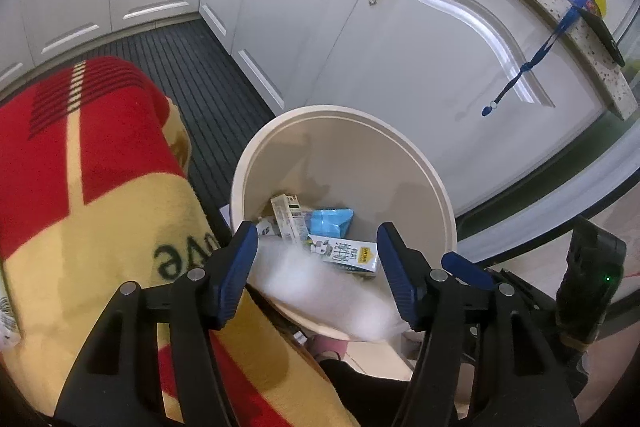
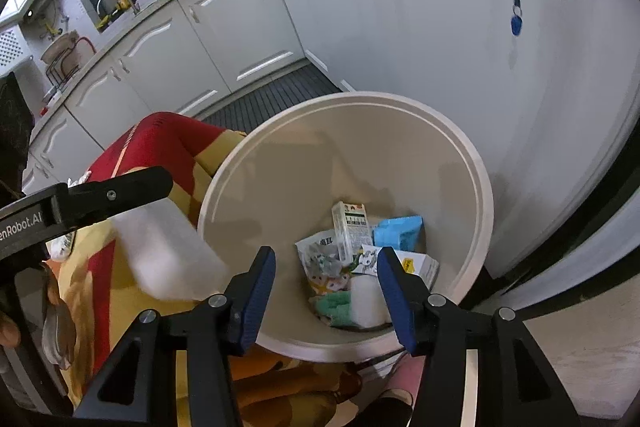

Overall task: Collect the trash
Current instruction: 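Open both tools to drop the foam blocks into the bin, then move both open tools back over the table toward the tissue and bag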

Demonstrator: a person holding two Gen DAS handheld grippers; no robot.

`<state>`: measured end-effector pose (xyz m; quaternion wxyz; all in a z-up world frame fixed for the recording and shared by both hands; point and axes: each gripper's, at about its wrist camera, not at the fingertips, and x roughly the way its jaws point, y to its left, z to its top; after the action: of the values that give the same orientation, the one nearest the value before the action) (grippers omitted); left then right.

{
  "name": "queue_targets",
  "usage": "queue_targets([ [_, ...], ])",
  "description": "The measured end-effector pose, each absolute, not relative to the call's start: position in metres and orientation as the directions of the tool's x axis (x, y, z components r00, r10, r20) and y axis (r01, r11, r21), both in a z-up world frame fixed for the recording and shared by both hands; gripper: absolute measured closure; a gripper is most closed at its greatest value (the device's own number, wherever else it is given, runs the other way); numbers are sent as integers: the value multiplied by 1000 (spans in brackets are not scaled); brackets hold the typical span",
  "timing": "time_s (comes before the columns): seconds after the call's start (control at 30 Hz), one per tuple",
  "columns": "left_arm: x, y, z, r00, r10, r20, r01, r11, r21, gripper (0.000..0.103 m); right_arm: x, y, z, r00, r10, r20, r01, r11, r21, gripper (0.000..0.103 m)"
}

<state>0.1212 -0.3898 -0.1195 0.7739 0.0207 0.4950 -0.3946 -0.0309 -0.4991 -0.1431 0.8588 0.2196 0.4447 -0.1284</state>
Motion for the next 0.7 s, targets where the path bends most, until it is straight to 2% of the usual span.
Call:
queue_targets([
  [0.3, 119, -385, -115, 194, -595, -780, 633, 683, -364, 40, -42, -500, -142, 568, -24, -823, 431, 861, 271, 52],
  [0.7, 101, -367, -93, 289, -579, -763, 663, 695, -276, 40, -37, -484, -130, 587, -18, -809, 397, 878, 268, 51],
])
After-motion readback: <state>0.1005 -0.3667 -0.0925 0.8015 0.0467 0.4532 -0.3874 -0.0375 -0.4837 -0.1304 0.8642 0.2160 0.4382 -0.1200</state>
